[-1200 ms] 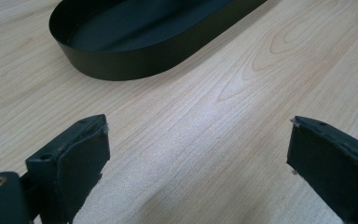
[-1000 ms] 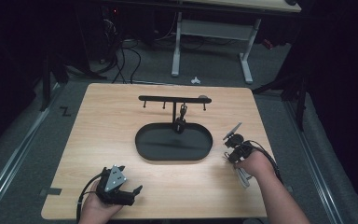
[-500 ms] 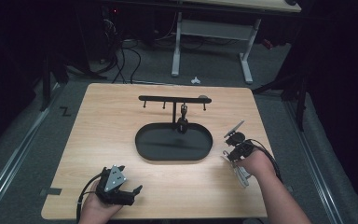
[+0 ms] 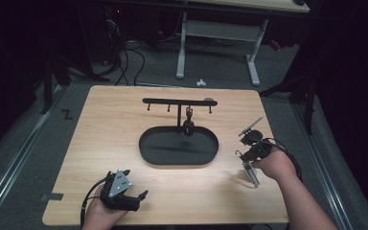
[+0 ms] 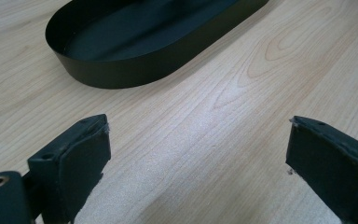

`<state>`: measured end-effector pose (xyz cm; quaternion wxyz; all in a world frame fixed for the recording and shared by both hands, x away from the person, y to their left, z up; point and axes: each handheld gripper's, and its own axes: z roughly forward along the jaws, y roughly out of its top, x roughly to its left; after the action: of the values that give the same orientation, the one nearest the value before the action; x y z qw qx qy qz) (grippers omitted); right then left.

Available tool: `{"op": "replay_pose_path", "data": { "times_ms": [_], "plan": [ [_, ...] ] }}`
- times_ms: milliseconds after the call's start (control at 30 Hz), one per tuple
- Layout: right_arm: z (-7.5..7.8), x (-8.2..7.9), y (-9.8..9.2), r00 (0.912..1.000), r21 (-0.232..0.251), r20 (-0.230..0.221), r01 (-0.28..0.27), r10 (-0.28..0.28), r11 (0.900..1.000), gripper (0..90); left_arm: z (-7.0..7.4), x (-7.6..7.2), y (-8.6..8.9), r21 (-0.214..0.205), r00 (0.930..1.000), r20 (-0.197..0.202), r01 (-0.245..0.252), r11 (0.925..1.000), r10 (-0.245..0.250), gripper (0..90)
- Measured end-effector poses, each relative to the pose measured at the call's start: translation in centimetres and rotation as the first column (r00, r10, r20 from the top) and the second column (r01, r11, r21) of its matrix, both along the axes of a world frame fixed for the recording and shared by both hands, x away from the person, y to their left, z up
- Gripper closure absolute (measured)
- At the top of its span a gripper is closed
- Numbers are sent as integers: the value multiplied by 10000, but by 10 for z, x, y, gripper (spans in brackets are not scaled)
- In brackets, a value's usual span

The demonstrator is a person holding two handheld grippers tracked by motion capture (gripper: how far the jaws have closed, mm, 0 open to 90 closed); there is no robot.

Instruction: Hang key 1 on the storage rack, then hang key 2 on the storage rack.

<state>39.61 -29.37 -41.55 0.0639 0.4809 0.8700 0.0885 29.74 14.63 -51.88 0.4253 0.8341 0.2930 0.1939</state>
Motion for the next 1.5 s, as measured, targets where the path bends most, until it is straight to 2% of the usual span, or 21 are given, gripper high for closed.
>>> {"op": "replay_pose_path", "data": {
  "times_ms": [233, 500, 800, 1033, 1233, 1500],
  "plan": [
    [28, -5, 2, 9993, 94, 367, 24, -28, 10000, 846, 1, 0, 0, -80, 10000, 92, 16, 10000, -16, 69],
    [45, -8, 8, 9983, 148, 577, -44, 36, 9999, 846, 1, -1, 3, -156, 9999, 110, -68, 9999, 69, 70],
    [59, -8, 17, 9966, 467, 810, -168, 130, 9988, 846, 2, -1, 4, -299, 9999, 164, -48, 9995, 53, 71],
    [60, -4, 27, 9965, 450, 790, -319, 283, 9985, 846, 3, 0, 6, -369, 9998, 185, -59, 9993, 66, 71],
    [65, 4, 36, 9951, 460, 875, -509, 467, 9976, 846, 2, 1, 5, -335, 9999, 127, -59, 9994, 64, 71],
    [83, 16, 53, 9904, 422, 1194, -754, 699, 9963, 846, 2, 0, 9, -385, 9998, 128, -112, 9992, 117, 71]
  ]
}}
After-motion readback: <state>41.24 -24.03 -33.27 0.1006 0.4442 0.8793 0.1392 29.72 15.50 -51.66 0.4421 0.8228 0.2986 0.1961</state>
